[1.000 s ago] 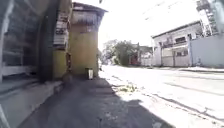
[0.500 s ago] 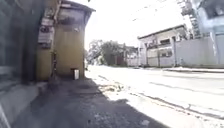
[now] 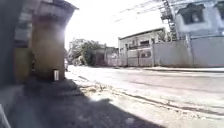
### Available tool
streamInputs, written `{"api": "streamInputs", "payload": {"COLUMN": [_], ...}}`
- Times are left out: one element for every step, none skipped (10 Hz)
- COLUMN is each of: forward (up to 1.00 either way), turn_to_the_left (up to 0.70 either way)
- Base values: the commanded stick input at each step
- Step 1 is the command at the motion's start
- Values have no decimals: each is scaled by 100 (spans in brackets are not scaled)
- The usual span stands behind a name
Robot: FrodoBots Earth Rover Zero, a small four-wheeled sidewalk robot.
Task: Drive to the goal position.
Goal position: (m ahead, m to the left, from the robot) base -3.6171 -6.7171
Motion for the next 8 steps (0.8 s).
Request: {"api": "streamInputs", "payload": {"forward": [0, 0, 0, 0, 0, 0, 0, 0], "turn_to_the_left": [-100, -100, -100, -100, -100, -100, -100, -100]}}
